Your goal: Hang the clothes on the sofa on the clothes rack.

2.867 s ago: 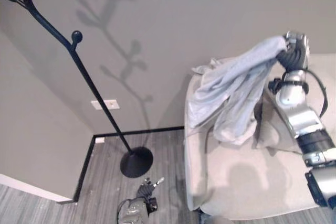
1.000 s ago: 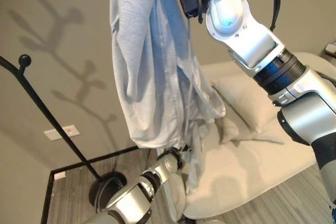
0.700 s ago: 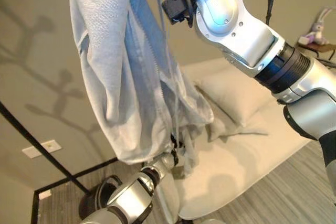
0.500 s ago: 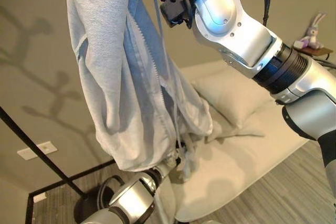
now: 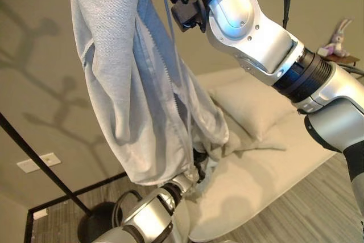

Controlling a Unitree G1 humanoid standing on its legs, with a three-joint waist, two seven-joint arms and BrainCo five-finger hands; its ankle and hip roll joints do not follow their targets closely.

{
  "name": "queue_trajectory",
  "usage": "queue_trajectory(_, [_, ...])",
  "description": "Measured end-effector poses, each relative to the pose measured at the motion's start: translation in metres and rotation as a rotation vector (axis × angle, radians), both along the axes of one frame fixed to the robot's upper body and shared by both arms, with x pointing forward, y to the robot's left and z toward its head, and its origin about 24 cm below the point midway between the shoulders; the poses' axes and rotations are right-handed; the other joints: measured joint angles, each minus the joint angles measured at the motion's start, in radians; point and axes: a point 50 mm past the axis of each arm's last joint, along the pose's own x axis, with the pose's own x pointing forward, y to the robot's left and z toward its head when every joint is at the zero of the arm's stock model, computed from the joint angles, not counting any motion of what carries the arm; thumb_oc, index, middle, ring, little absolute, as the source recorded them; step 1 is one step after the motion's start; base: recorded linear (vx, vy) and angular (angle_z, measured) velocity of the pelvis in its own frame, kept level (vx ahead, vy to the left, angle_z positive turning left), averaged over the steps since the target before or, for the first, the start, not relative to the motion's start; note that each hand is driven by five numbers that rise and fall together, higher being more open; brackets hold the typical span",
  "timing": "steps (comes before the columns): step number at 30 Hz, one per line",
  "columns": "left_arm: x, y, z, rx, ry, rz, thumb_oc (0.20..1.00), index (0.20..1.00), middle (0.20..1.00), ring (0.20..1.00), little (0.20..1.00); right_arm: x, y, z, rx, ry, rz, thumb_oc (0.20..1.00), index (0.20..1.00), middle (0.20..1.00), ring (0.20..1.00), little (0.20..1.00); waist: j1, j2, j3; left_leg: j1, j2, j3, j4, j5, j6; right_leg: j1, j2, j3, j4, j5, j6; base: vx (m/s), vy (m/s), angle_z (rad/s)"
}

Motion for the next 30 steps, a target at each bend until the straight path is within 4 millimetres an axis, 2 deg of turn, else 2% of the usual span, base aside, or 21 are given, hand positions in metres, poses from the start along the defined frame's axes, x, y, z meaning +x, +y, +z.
queue_trajectory(6, [0.009,0.012,0.011,-0.047,-0.056,0.044,0.200,0.200,0.200,0.200,0.200,0.009,-0.007,0.001,0.002,0.002,-0.055,0.200,0.200,0.200,0.200,0.200,0.038,0.013,0.002,0.002,0.003,-0.025,0.002,0.000,0.000,0.016,-0.009,-0.027,-0.010,-0.001,-0.001,-0.02,0.020,0.14])
queue_trajectory(12, [0.017,0.031,0.029,-0.112,-0.177,0.108,0.200,0.200,0.200,0.200,0.200,0.020,-0.036,0.018,0.015,-0.051,-0.192,0.200,0.200,0.200,0.200,0.200,0.084,0.016,0.008,0.000,0.000,-0.044,0.005,0.001,0.001,0.021,-0.019,-0.041,-0.012,-0.001,-0.001,-0.05,0.035,0.08])
queue_trajectory(15, [0.021,0.042,0.055,-0.212,-0.318,0.162,0.200,0.200,0.200,0.200,0.200,0.021,-0.061,0.031,0.040,-0.109,-0.288,0.200,0.200,0.200,0.200,0.200,0.110,0.016,0.029,0.000,-0.009,-0.047,0.006,0.006,0.008,0.024,-0.029,-0.044,-0.011,-0.001,-0.001,-0.05,0.069,0.06])
queue_trajectory(17, [0.023,0.048,0.066,-0.235,-0.374,0.195,0.200,0.200,0.200,0.200,0.200,0.020,-0.067,0.034,0.043,-0.131,-0.317,0.200,0.200,0.200,0.200,0.200,0.116,0.023,0.039,0.003,-0.013,-0.047,0.005,0.004,0.013,0.028,-0.033,-0.042,-0.011,-0.001,0.000,-0.06,0.066,0.03])
queue_trajectory(19, [0.021,0.067,0.087,-0.265,-0.489,0.244,0.200,0.200,0.200,0.200,0.200,0.015,-0.072,0.040,0.038,-0.185,-0.348,0.200,0.200,0.200,0.200,0.200,0.130,0.022,0.060,0.003,-0.020,-0.048,0.008,0.003,0.017,0.032,-0.041,-0.043,-0.011,-0.001,0.001,-0.05,0.061,0.02])
queue_trajectory(21, [0.020,0.081,0.096,-0.207,-0.560,0.257,0.200,0.200,0.200,0.200,0.200,0.011,-0.074,0.044,0.049,-0.215,-0.364,0.200,0.200,0.200,0.200,0.200,0.144,0.018,0.070,0.005,-0.022,-0.053,0.010,0.007,0.021,0.033,-0.044,-0.044,-0.010,0.000,0.002,-0.08,0.070,0.06])
queue_trajectory(23, [0.010,0.112,0.105,-0.092,-0.642,0.285,0.200,0.200,0.200,0.200,0.200,0.006,-0.075,0.046,0.078,-0.237,-0.354,0.200,0.200,0.200,0.200,0.200,0.160,-0.003,0.091,-0.001,-0.031,-0.054,0.032,0.006,0.017,0.037,-0.051,-0.045,-0.008,0.005,0.008,-0.13,0.074,0.06])
queue_trajectory(24, [0.007,0.125,0.107,-0.015,-0.669,0.299,0.200,0.200,0.200,0.200,0.200,0.009,-0.079,0.040,0.102,-0.213,-0.348,0.200,0.200,0.200,0.200,0.200,0.167,-0.013,0.100,0.000,-0.036,-0.059,0.042,0.007,0.016,0.044,-0.058,-0.046,-0.007,0.005,0.008,-0.16,0.033,0.10])
queue_trajectory(26, [0.005,0.132,0.108,0.013,-0.687,0.327,0.200,0.200,0.200,0.200,0.200,0.010,-0.078,0.036,0.102,-0.209,-0.352,0.200,0.200,0.200,0.200,0.200,0.184,-0.017,0.116,0.000,-0.052,-0.061,0.053,0.006,0.020,0.044,-0.068,-0.042,0.003,0.006,0.011,-0.25,0.047,0.02])
queue_trajectory(27, [0.004,0.140,0.112,0.053,-0.710,0.347,0.200,0.200,0.200,0.200,0.200,0.008,-0.070,0.035,0.119,-0.203,-0.319,0.200,0.200,0.200,0.200,0.200,0.187,-0.029,0.144,-0.017,-0.078,-0.046,0.087,0.003,0.030,0.036,-0.079,-0.041,0.018,0.028,0.026,-0.28,0.089,-0.20])
queue_trajectory(28, [0.005,0.149,0.117,0.084,-0.733,0.367,0.200,0.200,0.200,0.200,0.200,0.003,-0.058,0.034,0.131,-0.199,-0.273,0.200,0.200,0.200,0.200,0.200,0.184,-0.032,0.164,-0.061,-0.074,-0.035,0.132,-0.007,0.044,0.002,-0.092,-0.037,0.013,0.076,0.089,-0.16,0.062,-0.14])
queue_trajectory(29, [0.005,0.152,0.119,0.085,-0.740,0.388,0.200,0.200,0.200,0.200,0.200,0.003,-0.054,0.029,0.117,-0.197,-0.263,0.200,0.200,0.200,0.200,0.200,0.184,-0.027,0.186,-0.082,-0.078,-0.014,0.131,0.013,0.060,-0.005,-0.109,-0.067,0.030,0.033,0.126,-0.22,0.063,-0.24])
queue_trajectory(30, [0.003,0.154,0.117,0.084,-0.737,0.398,0.200,0.200,0.200,0.200,0.200,0.005,-0.047,0.026,0.115,-0.185,-0.255,0.200,0.200,0.200,0.200,0.200,0.197,-0.011,0.195,-0.092,-0.063,-0.003,0.142,0.014,0.063,-0.018,-0.110,-0.111,0.107,-0.038,0.096,-0.19,0.000,-0.27])
